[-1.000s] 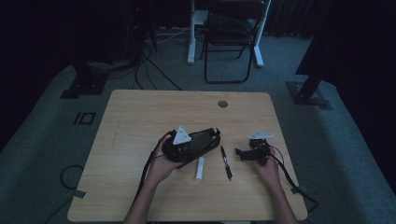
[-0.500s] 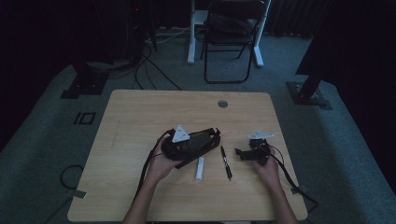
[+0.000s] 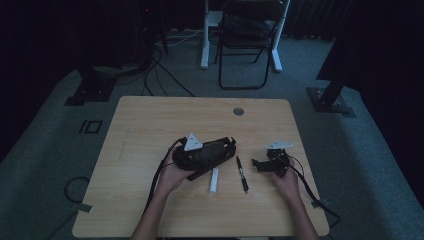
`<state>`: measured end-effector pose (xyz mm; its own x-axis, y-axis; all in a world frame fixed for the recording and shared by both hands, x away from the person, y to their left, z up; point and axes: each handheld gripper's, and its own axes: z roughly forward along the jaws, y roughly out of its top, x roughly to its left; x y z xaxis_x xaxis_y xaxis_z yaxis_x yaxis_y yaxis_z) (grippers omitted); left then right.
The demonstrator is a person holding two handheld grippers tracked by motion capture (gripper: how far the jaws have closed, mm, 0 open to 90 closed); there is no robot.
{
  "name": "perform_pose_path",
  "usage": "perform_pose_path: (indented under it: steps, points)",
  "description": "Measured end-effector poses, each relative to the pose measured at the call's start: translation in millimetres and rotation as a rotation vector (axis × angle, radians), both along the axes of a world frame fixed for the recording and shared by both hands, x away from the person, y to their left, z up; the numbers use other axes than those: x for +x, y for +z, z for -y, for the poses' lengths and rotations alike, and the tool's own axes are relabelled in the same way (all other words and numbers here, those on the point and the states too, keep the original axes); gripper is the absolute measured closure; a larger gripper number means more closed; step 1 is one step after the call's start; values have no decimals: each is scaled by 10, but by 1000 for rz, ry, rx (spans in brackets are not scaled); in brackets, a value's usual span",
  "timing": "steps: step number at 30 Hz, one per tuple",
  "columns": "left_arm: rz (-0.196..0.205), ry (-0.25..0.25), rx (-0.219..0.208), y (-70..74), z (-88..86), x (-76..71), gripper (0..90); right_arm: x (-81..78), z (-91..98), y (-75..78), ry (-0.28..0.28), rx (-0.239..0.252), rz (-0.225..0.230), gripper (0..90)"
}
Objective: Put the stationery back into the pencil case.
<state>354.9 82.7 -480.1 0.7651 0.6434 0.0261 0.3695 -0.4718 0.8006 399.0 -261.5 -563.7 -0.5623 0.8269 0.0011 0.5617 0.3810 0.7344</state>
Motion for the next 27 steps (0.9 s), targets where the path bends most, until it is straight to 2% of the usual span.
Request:
perform_pose_path:
  steps: [27]
  points:
    - [-30, 16, 24, -103, 51, 123, 417, 0, 0, 0, 0, 0, 0, 116]
